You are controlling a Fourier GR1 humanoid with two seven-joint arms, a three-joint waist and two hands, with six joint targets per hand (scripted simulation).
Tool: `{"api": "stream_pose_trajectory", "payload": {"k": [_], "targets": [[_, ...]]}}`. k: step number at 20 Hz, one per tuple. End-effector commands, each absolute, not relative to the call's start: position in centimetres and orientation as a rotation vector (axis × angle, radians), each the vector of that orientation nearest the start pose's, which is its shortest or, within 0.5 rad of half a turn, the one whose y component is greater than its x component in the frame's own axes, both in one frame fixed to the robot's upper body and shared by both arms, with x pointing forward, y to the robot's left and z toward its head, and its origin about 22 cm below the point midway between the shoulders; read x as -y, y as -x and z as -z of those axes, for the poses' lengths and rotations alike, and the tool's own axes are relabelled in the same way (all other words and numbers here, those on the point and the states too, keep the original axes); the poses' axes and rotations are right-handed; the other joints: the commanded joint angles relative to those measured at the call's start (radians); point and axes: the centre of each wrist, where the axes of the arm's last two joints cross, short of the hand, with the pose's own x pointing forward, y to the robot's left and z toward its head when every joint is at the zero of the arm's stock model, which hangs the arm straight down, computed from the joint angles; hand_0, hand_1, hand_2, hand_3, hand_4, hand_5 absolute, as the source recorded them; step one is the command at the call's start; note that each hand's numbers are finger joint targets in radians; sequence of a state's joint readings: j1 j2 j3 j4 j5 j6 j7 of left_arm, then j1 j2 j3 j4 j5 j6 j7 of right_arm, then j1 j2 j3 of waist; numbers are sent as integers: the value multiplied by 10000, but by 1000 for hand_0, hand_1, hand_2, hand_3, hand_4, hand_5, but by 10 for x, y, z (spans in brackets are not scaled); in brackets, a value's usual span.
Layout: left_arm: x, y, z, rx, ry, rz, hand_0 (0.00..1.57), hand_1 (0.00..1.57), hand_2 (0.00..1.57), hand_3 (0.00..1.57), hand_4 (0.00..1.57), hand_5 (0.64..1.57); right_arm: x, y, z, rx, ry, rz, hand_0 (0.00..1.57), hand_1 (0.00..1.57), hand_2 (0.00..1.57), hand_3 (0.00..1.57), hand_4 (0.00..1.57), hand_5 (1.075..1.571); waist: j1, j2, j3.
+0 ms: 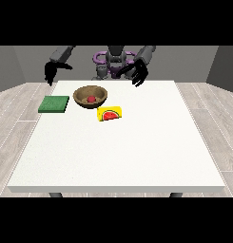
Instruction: Pick the cup and pour the ball into the bowl, then pick the bowl and place it on the pad
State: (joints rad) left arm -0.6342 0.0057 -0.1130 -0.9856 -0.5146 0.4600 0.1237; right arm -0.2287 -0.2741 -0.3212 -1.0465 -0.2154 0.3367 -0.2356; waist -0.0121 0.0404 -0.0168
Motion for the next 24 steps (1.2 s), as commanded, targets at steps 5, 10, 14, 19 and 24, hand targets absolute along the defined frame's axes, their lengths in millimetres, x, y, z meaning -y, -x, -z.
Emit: {"api": "stream_pose_trajectory", "payload": {"k": [5, 10, 14, 19, 24], "targets": [[-152, -339, -17, 18332, -1573, 2096, 0, 0, 0, 0, 0, 1564, 307, -287, 55, 16161, 36, 1828, 0, 0, 0, 0, 309, 1570, 1057, 905, 160], [-202, -336, 3, 18085, -1411, 1997, 0, 0, 0, 0, 0, 1564, 274, -303, 54, 15949, -81, 1736, 0, 0, 0, 0, 315, 1569, 829, 785, 166], [-231, -333, -8, 18389, -1357, 2247, 0, 0, 0, 0, 0, 1565, 307, -303, 63, 15810, 220, 2254, 0, 0, 0, 0, 259, 1567, 1056, 879, 170], [-216, -326, -8, 18288, -1473, 2251, 0, 0, 0, 0, 0, 1565, 300, -309, 81, 15640, 117, 2197, 0, 0, 0, 0, 194, 1561, 1023, 820, 171], [-234, -327, -22, 18527, -1477, 2414, 0, 0, 0, 0, 0, 1566, 311, -308, 88, 15924, 123, 2220, 0, 0, 0, 0, 100, 1563, 1208, 1071, 173]]}}
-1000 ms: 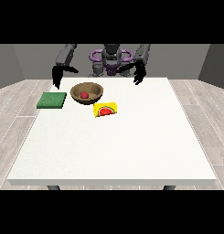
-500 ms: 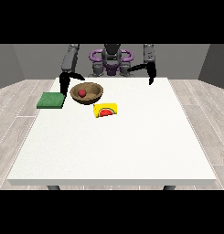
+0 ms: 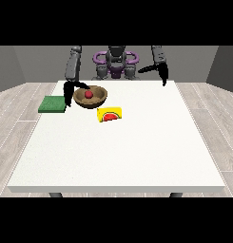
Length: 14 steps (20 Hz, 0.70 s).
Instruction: Pick the cup and pour the ball into the bowl, then pick the bowl and place it on the pad
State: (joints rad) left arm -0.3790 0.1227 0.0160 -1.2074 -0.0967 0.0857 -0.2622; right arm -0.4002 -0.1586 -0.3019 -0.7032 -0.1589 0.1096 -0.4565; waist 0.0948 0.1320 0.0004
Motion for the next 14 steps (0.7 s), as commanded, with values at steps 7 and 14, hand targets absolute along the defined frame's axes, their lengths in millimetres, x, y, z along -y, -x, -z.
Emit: {"api": "stream_pose_trajectory", "payload": {"k": [7, 14], "targets": [[-230, -337, -45, 18958, -1438, 2110, 0, 0, 0, 0, 0, 1569, 292, -279, 126, 13508, 1422, 3582, 785, 785, 391, 0, 437, 1533, 205, 597, 1], [-204, -346, -70, 19600, -533, 2980, 0, 0, 0, 0, 655, 1531, 317, -268, 120, 13216, 6090, 445, 1571, 1571, 1571, 1562, 938, 1558, 1262, 1041, -51]]}}
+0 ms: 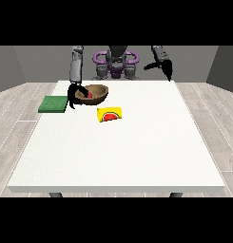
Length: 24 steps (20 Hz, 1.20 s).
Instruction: Pick the cup and pour the ball into the bowl, then pick the bowl and place it on the pad
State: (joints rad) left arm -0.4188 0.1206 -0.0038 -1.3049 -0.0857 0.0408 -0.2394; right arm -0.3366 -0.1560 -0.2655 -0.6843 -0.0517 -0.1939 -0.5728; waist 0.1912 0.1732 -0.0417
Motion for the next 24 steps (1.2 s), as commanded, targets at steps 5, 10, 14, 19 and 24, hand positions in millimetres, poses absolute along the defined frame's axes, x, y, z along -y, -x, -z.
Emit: {"api": "stream_pose_trajectory", "payload": {"k": [5, 10, 14, 19, 24], "targets": [[-215, -339, -39, 18526, -480, 2661, 0, 0, 0, 0, 934, 1436, 327, -292, 89, 12059, 6804, 475, 1571, 1571, 1571, 1179, 892, 1567, 132, -650, 361], [-259, -310, 19, 16565, -1284, 1724, 0, 0, 0, 0, 989, 1419, 300, -313, 67, 10617, 6038, -311, 1571, 1571, 1571, 966, 821, 1564, -1093, -2540, 389], [-280, -298, 37, 15993, -1920, 1128, 0, 0, 0, 0, 1005, 1404, 301, -344, 19, 10169, 5818, -1080, 1571, 1571, 1571, 891, 807, 1567, -1829, -3126, 403], [-289, -311, 12, 16917, -1932, 945, 0, 0, 0, 0, 997, 1414, 350, -341, -7, 10826, 5575, -40, 1571, 1571, 1571, 728, 777, 1571, -1845, -2236, 417], [-285, -311, 14, 17639, -1552, 1473, 0, 0, 0, 0, 1051, 1435, 348, -362, -35, 11633, 6061, 752, 1571, 1571, 1571, 728, 777, 1571, -1337, -1257, 416]]}}
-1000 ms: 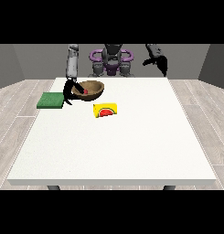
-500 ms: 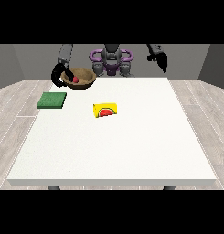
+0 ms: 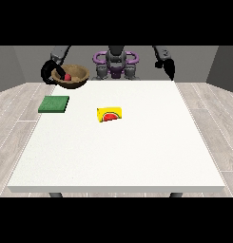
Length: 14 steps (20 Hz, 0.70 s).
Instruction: Pick the cup and pour the ball into the bowl, then pick the bowl and place it on the pad
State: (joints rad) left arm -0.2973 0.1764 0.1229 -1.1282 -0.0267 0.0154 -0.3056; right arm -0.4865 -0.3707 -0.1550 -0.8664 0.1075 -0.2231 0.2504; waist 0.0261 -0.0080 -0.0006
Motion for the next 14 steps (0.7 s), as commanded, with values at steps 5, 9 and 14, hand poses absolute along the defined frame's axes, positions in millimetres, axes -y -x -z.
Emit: {"api": "stream_pose_trajectory", "payload": {"k": [5, 9, 14], "targets": [[-341, -314, -22, 18540, -1867, 569, 0, 0, 0, 0, 1289, 1510, 430, -324, -40, 12188, 6593, 295, 1571, 1571, 1571, 0, 888, 1571, 282, 1111, 10], [-418, -314, -90, 19290, -2048, 280, 0, 0, 0, 0, 1310, 1567, 449, -319, -43, 12322, 6694, 1305, 1571, 1571, 1571, 0, 865, 1571, 909, 1529, 12], [-487, -289, -103, 19885, -2408, -346, 0, 0, 0, 0, 1266, 1571, 437, -328, -50, 13251, 6819, 1200, 1571, 1571, 1571, 0, 796, 1566, 667, 2114, -2]]}}
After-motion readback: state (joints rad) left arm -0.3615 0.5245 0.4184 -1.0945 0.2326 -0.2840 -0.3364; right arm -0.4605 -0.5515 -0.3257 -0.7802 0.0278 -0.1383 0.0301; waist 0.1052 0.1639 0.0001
